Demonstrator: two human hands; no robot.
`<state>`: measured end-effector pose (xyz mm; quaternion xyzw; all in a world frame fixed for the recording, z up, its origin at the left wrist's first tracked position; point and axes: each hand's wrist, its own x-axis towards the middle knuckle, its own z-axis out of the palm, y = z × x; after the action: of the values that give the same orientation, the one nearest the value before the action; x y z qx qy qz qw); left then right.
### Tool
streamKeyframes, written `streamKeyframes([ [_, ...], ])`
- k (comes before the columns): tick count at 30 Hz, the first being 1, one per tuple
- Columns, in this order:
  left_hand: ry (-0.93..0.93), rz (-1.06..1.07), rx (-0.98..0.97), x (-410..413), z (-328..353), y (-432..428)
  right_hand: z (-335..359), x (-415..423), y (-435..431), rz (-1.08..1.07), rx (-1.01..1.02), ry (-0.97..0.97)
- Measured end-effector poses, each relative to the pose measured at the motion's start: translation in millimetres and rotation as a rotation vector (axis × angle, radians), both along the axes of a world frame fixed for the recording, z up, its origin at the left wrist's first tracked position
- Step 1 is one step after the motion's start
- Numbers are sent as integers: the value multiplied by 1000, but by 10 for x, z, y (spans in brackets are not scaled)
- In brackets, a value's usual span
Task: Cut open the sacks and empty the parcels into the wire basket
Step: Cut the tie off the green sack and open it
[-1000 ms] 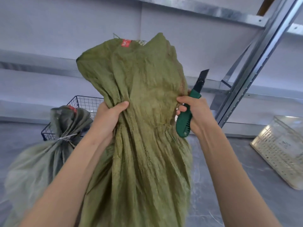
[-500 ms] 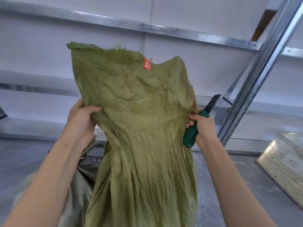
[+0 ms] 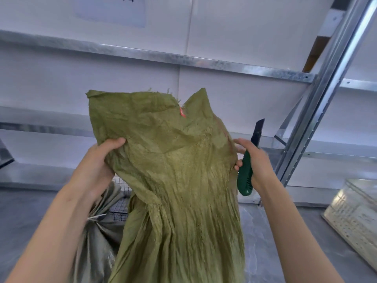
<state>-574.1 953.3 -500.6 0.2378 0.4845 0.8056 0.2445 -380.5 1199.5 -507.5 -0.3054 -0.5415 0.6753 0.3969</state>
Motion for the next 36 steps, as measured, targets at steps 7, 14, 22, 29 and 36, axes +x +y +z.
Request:
streamKeyframes([
  [7, 219, -71, -81, 83, 52, -83, 493, -285, -105, 89, 165, -83],
  [14, 441, -203, -128, 230, -38, -178, 667, -399, -462, 333, 280, -237],
  [22, 527, -181, -227, 426, -126, -115, 478, -272, -503, 362, 462, -317],
  [29, 511, -90, -250, 493, -99, -87, 572, -23, -574, 262, 328, -140],
  [36, 515, 71, -229, 609, -100, -2, 561, -50, -766, 396, 455, -360],
])
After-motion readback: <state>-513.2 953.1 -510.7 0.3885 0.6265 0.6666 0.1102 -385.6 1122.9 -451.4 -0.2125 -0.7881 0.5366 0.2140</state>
